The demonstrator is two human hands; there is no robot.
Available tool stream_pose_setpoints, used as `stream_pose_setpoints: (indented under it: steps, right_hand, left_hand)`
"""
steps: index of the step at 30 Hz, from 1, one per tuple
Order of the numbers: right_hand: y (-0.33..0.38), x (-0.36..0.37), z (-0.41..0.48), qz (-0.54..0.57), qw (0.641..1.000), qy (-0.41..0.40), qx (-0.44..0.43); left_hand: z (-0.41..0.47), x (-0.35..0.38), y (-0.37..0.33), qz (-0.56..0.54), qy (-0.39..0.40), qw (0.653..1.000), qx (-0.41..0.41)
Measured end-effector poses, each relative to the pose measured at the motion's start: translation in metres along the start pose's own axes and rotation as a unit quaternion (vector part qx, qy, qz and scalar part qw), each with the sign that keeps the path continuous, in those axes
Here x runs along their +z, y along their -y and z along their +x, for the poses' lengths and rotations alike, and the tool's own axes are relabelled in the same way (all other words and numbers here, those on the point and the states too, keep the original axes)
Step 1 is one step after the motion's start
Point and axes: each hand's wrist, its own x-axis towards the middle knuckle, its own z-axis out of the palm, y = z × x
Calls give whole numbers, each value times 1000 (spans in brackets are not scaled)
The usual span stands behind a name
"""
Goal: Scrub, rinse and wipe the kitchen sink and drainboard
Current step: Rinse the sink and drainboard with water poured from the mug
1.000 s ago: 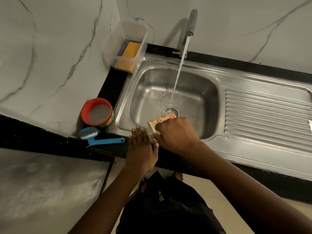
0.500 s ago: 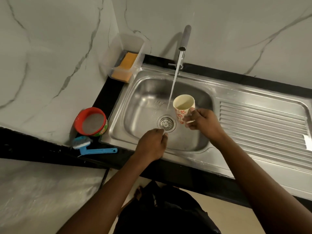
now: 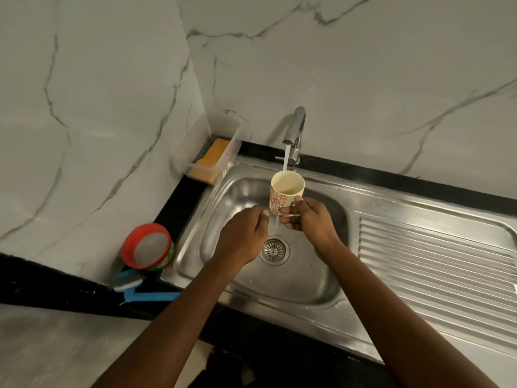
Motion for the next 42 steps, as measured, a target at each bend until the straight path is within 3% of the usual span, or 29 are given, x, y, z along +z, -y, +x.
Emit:
stream_pose_setpoints:
  steps: [3,7,16,42]
  right_hand:
    - [9,1,8,0,1000,-8,-3]
    - [26,1,14,-12,999,-22,-24]
    - [51,17,6,12,998,-41,-52]
    - [49,39,5,16,996,-84,-40]
  left_hand:
    - [8,-6,-8,-101,-6,994,-37]
    - [20,-15,-9,-291,-14,949,-119]
    - [42,-48,-13,-280,13,959,-43]
    - [61,-71,-12,-287,39,957,6]
